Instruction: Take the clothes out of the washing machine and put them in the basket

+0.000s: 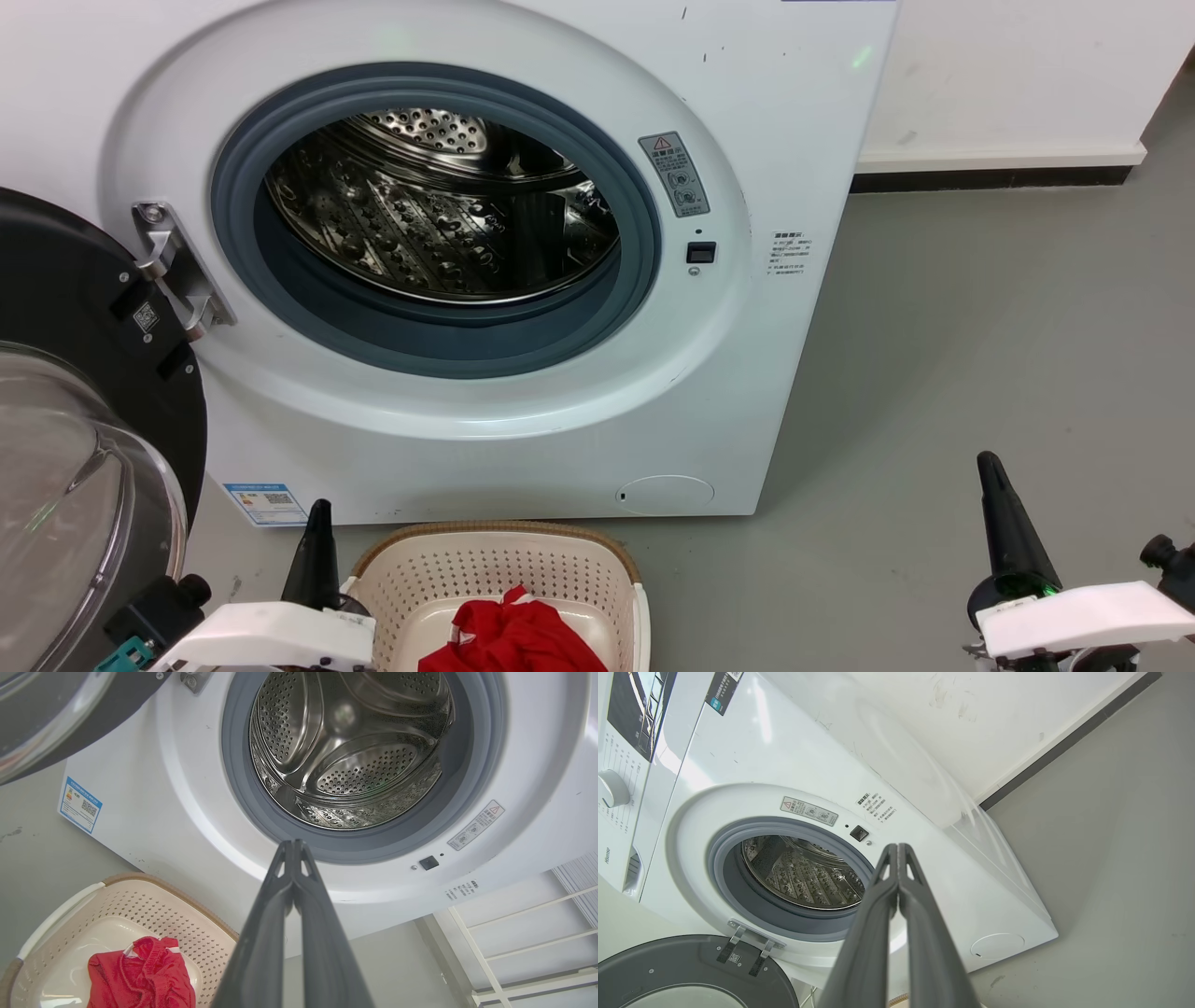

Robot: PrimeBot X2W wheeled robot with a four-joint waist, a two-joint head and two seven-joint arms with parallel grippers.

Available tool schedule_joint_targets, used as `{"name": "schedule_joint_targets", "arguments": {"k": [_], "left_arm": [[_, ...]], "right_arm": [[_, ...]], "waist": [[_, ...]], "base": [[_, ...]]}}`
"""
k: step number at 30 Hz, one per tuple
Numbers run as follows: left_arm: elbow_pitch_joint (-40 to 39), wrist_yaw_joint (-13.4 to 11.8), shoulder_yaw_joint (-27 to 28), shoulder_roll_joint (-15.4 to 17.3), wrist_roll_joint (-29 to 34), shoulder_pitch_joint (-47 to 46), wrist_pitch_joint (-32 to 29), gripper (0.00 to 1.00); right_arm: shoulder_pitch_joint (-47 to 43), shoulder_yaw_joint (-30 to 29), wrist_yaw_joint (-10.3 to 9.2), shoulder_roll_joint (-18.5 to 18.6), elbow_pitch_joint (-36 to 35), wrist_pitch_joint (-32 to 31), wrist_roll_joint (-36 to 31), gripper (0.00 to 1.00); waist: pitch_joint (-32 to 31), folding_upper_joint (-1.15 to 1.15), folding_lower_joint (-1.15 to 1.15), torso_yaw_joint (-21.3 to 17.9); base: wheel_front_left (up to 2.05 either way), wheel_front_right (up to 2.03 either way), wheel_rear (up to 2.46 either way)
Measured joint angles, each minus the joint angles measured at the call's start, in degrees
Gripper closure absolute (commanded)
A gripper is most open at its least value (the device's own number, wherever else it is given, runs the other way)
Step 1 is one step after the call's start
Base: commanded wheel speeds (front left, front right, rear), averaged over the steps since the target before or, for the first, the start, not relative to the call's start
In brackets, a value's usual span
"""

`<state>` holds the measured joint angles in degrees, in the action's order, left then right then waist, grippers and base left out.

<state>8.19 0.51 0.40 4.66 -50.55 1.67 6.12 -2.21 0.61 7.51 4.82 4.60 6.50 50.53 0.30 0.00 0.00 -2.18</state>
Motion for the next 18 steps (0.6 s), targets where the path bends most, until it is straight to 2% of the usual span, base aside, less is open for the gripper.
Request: {"name": "schedule_joint_targets", "arguments": {"k": [18], "left_arm": [[1.6,2.0,0.7,0.1,-12.8,-2.2,-2.9,1.0]], "right_arm": [[2.2,-1.0,-0.01,0.2,2.7,-2.8,12.8,1.0]], "waist": [[0.0,0.0,0.0,0.5]], "base": [[0.0,0.0,0.0]]}}
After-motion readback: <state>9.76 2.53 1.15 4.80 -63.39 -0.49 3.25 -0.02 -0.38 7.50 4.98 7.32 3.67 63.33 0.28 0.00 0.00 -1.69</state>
